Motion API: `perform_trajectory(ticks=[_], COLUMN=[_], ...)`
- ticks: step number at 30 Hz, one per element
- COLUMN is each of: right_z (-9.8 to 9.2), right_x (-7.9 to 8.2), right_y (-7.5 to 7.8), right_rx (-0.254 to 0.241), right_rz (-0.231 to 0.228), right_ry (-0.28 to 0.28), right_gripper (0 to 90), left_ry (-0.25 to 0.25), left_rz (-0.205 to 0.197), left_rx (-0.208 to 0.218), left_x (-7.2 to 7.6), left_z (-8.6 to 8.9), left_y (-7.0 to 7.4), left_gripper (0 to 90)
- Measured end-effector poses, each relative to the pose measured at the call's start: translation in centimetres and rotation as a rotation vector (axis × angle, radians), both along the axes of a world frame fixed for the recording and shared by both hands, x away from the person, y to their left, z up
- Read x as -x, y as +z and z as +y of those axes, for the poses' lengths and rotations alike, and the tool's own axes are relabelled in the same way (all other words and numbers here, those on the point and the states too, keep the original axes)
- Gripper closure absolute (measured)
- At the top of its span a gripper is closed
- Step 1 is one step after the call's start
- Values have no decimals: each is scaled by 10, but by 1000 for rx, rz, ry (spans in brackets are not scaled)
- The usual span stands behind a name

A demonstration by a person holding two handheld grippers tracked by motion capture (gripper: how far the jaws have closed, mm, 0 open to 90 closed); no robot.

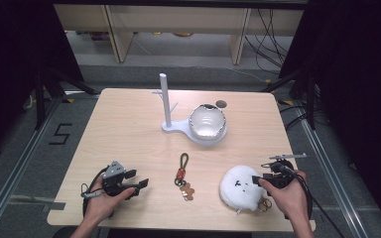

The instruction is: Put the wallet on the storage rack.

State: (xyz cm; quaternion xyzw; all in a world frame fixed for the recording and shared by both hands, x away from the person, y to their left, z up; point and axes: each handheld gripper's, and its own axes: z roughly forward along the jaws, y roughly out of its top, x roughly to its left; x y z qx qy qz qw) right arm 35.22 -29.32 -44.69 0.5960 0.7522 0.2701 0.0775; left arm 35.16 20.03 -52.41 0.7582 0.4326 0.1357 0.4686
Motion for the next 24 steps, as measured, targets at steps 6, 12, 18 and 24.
perform_trajectory(ticks=[6,12,18,24], right_z=[-8,-16,-19,-15], right_x=[-8,-13,-27,-41], right_y=[3,6,10,8], right_rx=[25,5,51,51], right_rz=[50,130,217,320], right_ry=[-10,-19,19,61], right_gripper=[448,428,423,413], left_ry=[31,47,47,37], left_rz=[-14,-22,-22,-20], left_rx=[-17,-14,-17,-22], left_x=[-2,-1,-1,-2], left_z=[2,6,6,6], left_y=[0,0,0,0], left_gripper=[322,322,326,328])
